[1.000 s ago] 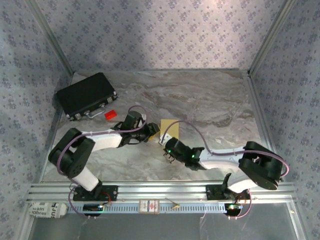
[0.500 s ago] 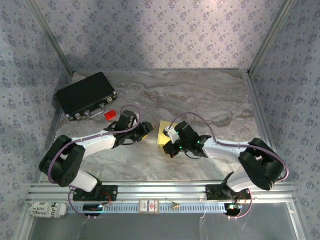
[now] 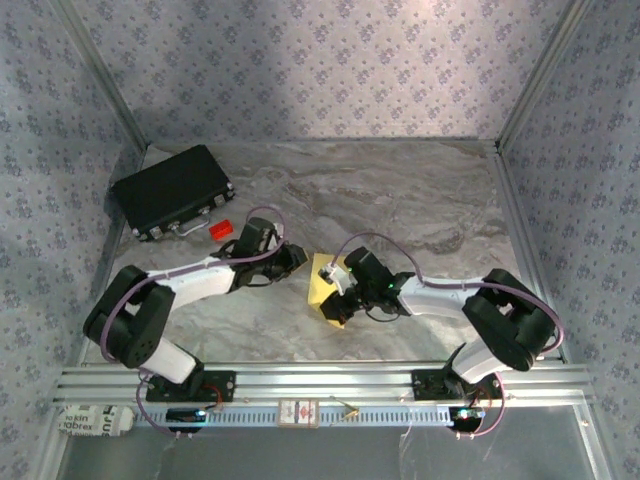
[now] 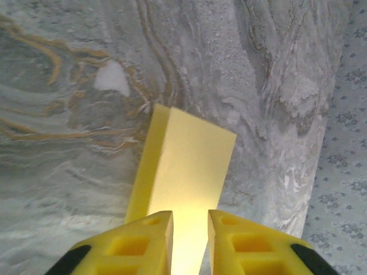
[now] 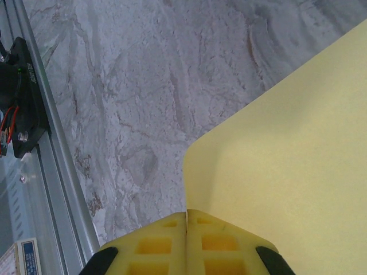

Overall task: Fold a paper plane with a square sheet of paper (pick it up from the middle)
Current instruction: Third fold the triangle at the center of the table.

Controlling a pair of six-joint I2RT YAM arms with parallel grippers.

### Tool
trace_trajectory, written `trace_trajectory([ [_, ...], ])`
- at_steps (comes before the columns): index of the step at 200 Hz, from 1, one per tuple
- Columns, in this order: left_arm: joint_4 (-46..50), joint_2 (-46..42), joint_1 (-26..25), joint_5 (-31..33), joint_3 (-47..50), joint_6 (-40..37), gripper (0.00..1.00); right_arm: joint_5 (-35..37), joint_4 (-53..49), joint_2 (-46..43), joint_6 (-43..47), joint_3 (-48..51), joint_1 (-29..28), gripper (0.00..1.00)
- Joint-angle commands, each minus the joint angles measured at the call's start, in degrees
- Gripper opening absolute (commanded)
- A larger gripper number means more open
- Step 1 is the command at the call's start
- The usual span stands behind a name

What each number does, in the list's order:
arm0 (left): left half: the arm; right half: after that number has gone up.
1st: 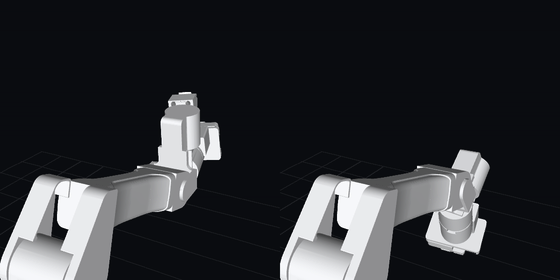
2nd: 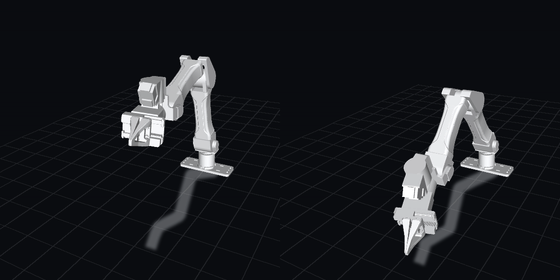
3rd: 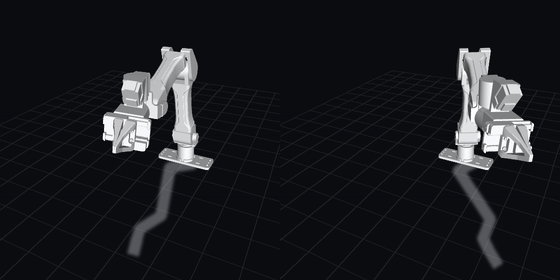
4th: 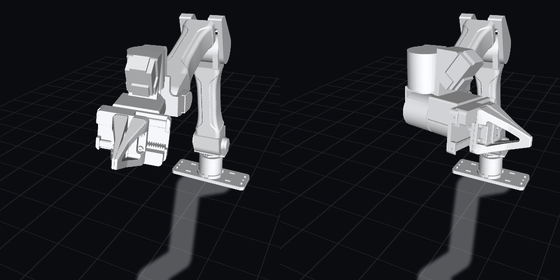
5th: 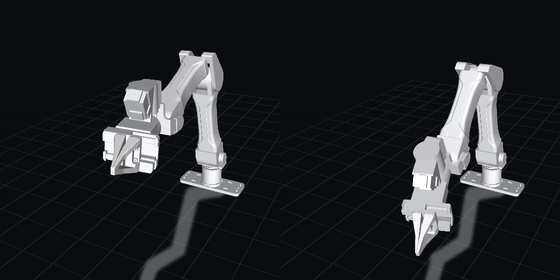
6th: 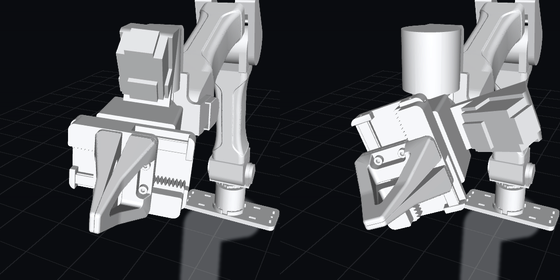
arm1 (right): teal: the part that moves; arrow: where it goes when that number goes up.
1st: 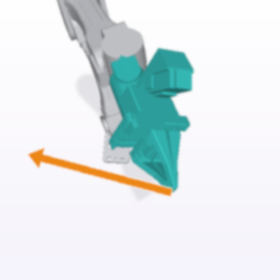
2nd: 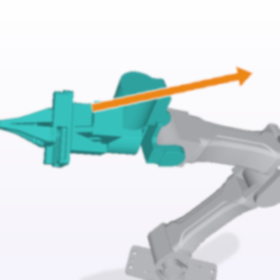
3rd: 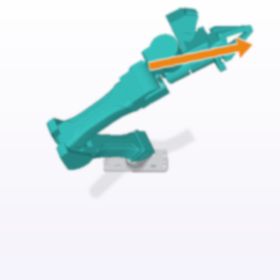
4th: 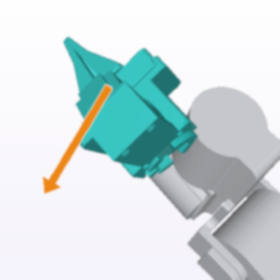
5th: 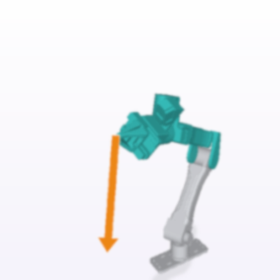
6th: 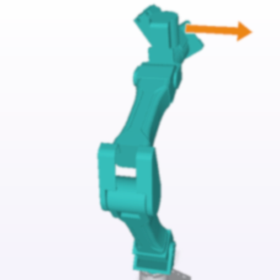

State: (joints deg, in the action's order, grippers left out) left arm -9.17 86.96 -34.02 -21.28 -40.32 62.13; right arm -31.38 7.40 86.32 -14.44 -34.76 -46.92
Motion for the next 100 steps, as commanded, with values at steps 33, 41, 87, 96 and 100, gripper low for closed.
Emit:
trace_trajectory([
  [33, 1.5, 10.1, -1.9, -7.3, -9.9, -4.4, 0.15, -1.4, 2.0, 1.7, -1.2, 0.9, -0.2, 0.01],
  [41, 1.8, 11.6, -2.1, -7.5, -11.0, -4.7, 0.15, -1.2, 2.0, 1.6, -1.2, 1.0, -0.1, 0.01],
  [87, 1.4, 18.2, -3.8, -8.3, -13.7, -4.0, 0.12, -0.8, 2.0, 0.9, -1.3, 1.5, 0.1, 0.01],
  [96, 1.5, 19.0, -4.0, -8.4, -13.7, -4.0, 0.12, -0.6, 2.1, 0.8, -1.4, 1.6, 0.1, 0.01],
  [100, 1.6, 19.4, -4.0, -8.4, -13.6, -4.0, 0.12, -0.6, 2.2, 0.6, -1.4, 1.7, 0.1, 0.01],
])
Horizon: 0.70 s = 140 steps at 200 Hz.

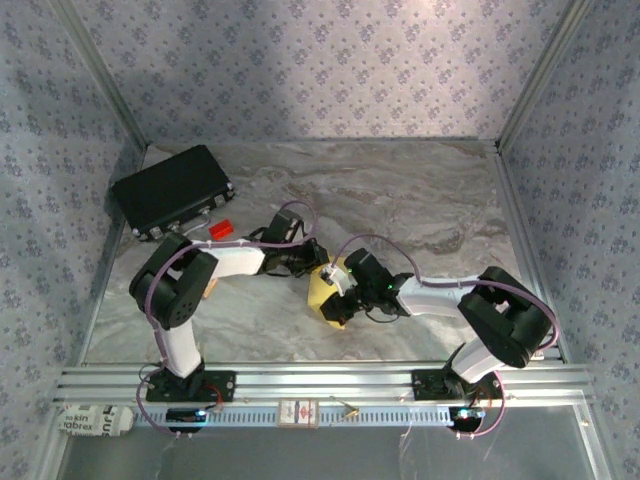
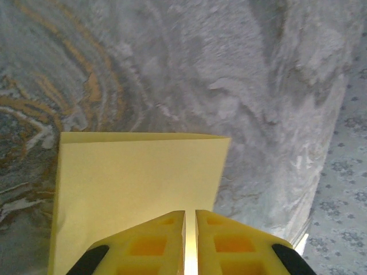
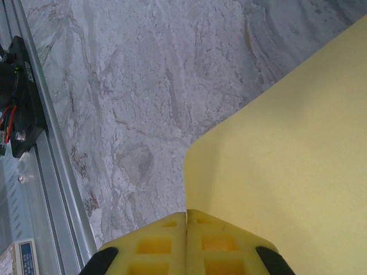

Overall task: Fold a paper plane with a square sheet of paper (pick it up from the middle)
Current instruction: Third fold the triangle at the center of the table.

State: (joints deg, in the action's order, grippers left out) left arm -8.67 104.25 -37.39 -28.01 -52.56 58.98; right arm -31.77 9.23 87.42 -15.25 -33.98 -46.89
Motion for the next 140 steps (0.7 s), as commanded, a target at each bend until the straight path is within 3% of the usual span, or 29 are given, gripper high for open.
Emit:
trace_trajectory([
  [1, 1.0, 2.1, -0.6, -1.6, -1.3, -0.9, 0.12, -0.2, 0.3, -0.4, -0.6, 0.9, 0.0, 0.01],
  [69, 1.3, 4.3, -0.9, -0.6, 1.9, -0.9, 0.11, 1.3, -0.1, -1.2, -0.9, 1.2, 0.5, 0.01],
  [140, 1.3, 4.0, -0.8, -0.3, 2.6, -0.9, 0.11, 8.3, -3.7, -1.6, -1.8, 0.5, 2.2, 0.0],
])
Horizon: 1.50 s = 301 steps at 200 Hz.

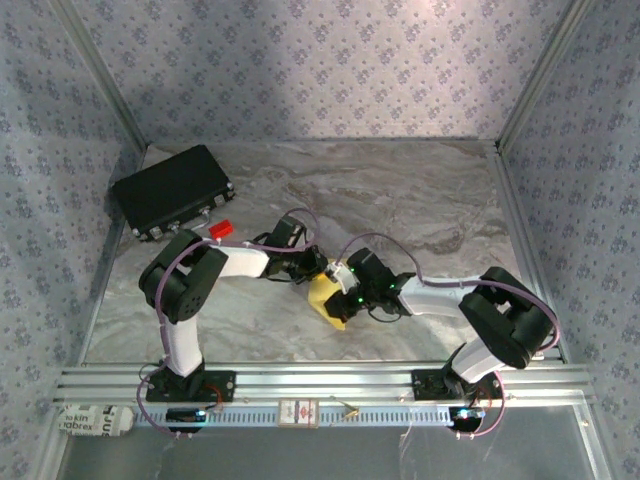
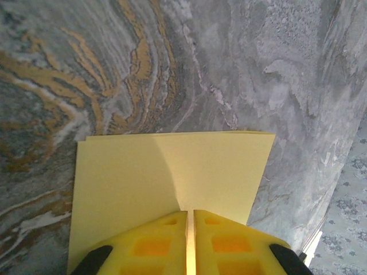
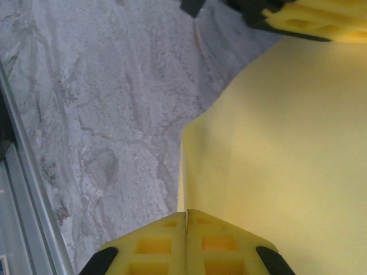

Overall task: Fold a paper plane with a square sheet of paper (pick it up from the middle)
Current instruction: Third fold the triangle at the center of the table.

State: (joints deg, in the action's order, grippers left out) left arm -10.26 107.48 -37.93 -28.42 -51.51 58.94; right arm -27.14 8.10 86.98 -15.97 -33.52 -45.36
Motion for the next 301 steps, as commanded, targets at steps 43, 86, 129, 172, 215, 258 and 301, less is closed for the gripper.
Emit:
trace_trajectory([
  [43, 2.8, 0.7, -0.3, 0.2, 1.5, -0.7, 0.11, 6.5, -3.9, -1.6, -1.8, 0.3, 1.6, 0.0],
  [86, 2.7, 0.7, -0.2, 0.2, 1.6, -0.5, 0.11, 7.9, -4.7, -1.9, -2.1, 0.2, 2.1, 0.0],
  [129, 2.7, 0.5, -0.3, 0.3, 1.6, -0.5, 0.11, 8.9, -5.6, -1.9, -2.3, -0.1, 2.2, 0.0],
  [172, 2.6, 0.4, -0.2, 0.4, 1.7, -0.4, 0.11, 9.1, -6.5, -2.1, -2.1, -0.4, 2.2, 0.0],
  [215, 2.6, 0.3, -0.2, 0.5, 1.8, -0.3, 0.11, 9.2, -7.4, -2.9, -2.3, 0.2, 2.1, 0.0],
  [258, 2.5, 0.2, -0.2, 0.5, 1.8, -0.2, 0.11, 10.4, -7.7, -4.2, -2.4, 0.2, 2.2, 0.0],
  [301, 2.4, 0.1, -0.2, 0.5, 1.9, -0.1, 0.11, 10.5, -7.6, -3.4, -2.3, -0.2, 2.2, 0.0],
])
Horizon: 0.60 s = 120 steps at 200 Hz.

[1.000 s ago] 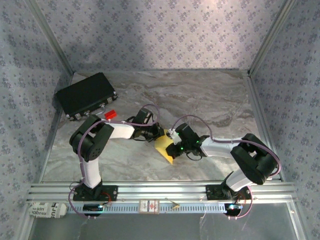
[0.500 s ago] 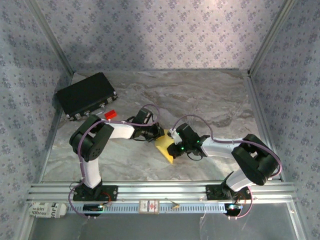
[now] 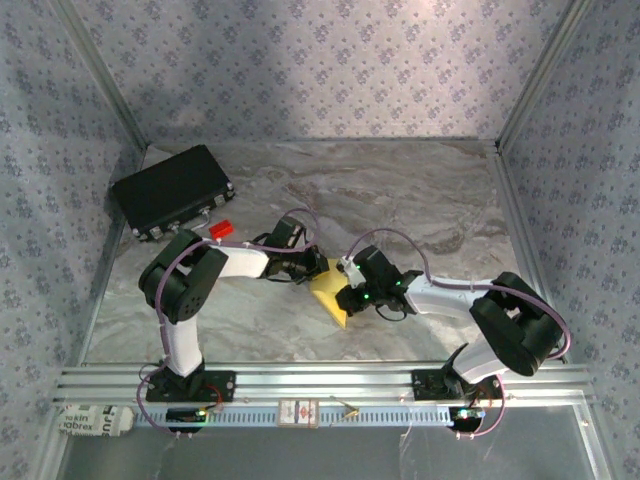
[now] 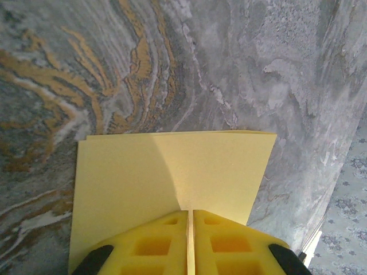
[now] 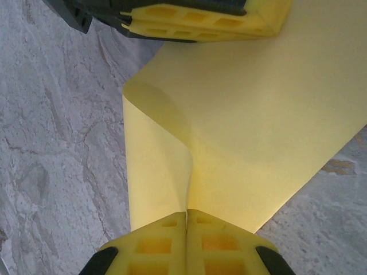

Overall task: Fold a paper plane with a square sheet of paper (pick it up from the middle)
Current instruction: Third fold the triangle at the center of the table.

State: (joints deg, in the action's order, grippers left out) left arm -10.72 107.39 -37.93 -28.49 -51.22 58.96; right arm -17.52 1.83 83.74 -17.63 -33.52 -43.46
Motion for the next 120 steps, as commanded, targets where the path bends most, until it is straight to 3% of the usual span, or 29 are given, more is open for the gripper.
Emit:
trace_trajectory([
  [1, 2.8, 0.2, -0.3, 0.5, 1.6, -0.2, 0.11, 0.9, -1.3, -0.2, -0.7, -0.2, 0.3, 0.0],
  [120, 2.5, 0.3, -0.2, 0.5, 1.7, 0.0, 0.11, 2.0, -0.9, 1.7, -1.4, 0.2, 0.2, 0.0],
])
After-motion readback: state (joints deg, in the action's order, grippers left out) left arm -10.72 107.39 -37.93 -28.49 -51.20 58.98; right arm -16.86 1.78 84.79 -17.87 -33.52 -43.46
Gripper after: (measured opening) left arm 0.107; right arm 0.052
